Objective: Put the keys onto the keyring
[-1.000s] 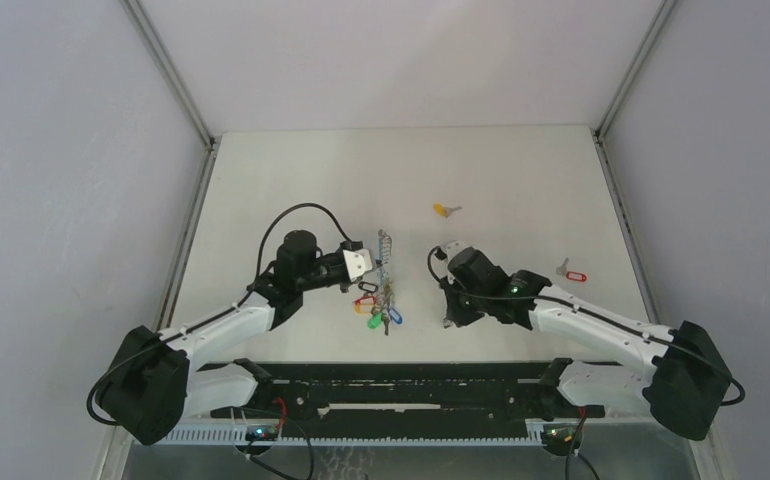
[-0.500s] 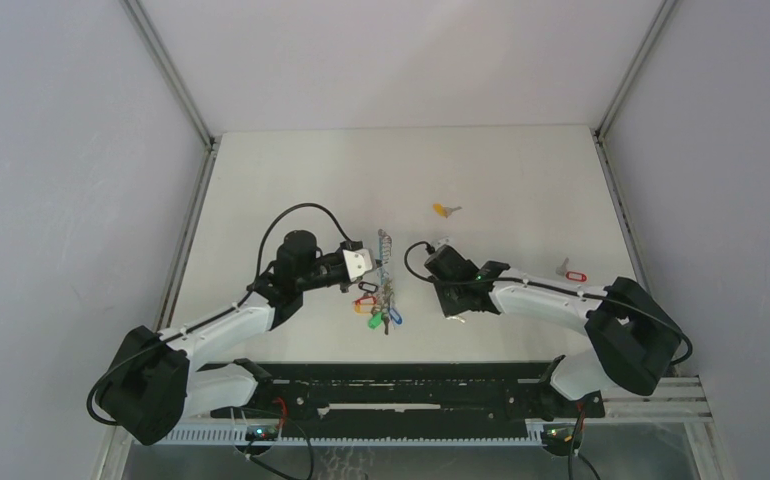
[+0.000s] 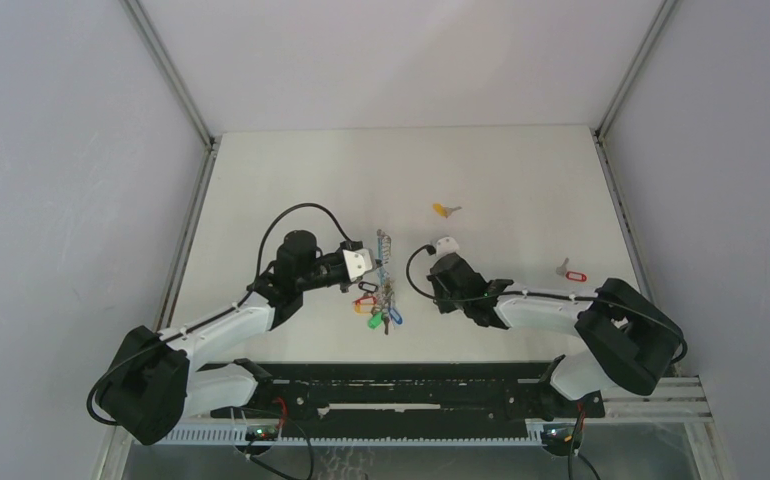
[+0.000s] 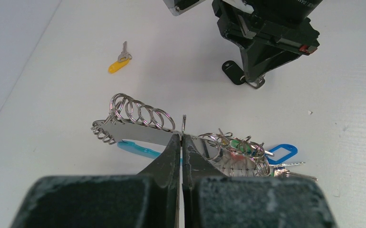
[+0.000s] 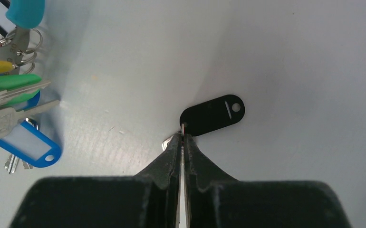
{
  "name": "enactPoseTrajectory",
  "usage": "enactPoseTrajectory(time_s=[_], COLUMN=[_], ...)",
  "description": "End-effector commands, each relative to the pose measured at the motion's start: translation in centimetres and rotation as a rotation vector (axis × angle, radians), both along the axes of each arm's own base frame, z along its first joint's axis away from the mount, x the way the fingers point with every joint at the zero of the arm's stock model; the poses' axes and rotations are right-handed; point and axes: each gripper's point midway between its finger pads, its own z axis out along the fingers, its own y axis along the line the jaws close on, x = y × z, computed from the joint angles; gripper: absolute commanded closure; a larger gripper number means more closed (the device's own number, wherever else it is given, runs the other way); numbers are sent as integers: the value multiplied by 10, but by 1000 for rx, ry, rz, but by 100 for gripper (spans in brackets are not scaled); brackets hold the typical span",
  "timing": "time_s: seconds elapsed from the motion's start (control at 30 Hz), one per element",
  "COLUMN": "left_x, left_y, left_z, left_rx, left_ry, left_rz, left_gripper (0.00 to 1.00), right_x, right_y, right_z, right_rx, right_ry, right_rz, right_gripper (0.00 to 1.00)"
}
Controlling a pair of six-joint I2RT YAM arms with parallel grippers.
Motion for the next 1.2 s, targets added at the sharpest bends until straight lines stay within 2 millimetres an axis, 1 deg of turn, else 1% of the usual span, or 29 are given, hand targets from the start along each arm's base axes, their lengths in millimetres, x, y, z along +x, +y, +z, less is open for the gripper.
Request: enactPoseTrajectory(time_s=[0.0,0.23,0.33,0.37,0.53,0.57,0.6,0.63,0.73,0.83,1.0,1.17], left_x=[2,4,4,4,6,6,6,6,7,7,7,6], left_y=[-4,-2,-1,-1,-1,0,0,0,0,0,0,0], left_z=[19,21,22,23,23,24,24,23,24,24,24,23], left_rx=[-57,-65,-70,-72,-75,-75,-76,-76,-76,-76,-76,-76], left_ry=[-68,-76,-85,-87,-86,-87,-90,-88,-89,-90,-89,-86], left_rz=[0,15,21,22,34,36,38,39,42,43,41,38], left_gripper=[100,100,100,100,100,100,100,100,100,100,100,100], right_x=[13,5,-2,-3,-2,-1,-2,-1,0,-3,-6,-9], right_y=[10,0,-1,0,-1,0,-1,-1,-4,-6,-5,-1], right_z=[13,7,11,15,38,44,45,49,52,53,48,42], right_rx=[62,29,16,16,8,14,12,15,-13,-54,-79,-104], right_ry=[-112,-75,-29,-17,16,22,40,52,112,171,268,372], right_rz=[21,-4,3,7,-14,-17,-20,-27,-46,-52,-38,-22], right_gripper=[100,100,100,98,79,74,69,66,61,61,71,72])
